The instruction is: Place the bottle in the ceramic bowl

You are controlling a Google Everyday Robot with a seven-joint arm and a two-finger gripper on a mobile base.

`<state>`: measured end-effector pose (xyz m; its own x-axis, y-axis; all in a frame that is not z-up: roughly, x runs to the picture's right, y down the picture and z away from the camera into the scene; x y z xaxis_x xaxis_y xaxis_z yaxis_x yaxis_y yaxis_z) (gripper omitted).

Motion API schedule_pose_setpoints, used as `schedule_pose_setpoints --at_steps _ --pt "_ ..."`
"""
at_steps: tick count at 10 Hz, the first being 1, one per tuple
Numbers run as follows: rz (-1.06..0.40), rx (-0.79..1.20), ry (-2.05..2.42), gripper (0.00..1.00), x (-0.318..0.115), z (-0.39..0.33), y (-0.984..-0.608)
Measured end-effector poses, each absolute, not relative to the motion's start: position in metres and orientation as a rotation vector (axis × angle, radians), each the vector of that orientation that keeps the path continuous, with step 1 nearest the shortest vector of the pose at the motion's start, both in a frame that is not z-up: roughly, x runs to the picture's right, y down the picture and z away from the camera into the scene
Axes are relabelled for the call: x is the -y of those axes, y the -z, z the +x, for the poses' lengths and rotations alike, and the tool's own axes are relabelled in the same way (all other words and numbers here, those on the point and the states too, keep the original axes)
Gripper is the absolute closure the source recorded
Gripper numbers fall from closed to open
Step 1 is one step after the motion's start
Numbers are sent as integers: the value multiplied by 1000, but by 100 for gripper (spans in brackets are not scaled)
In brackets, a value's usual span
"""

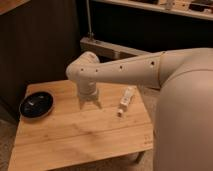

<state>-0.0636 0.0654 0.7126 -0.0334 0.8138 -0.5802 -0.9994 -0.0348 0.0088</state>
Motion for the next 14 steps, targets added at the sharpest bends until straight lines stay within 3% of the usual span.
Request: schedule_pose_setpoints --at_steps 7,10,14 --pt "-328 -454 -1794 35 3 75 -746" --pt "-306 -461 -1829 35 0 98 -756" --pt "-361 -437 -1841 35 -23 118 -809"
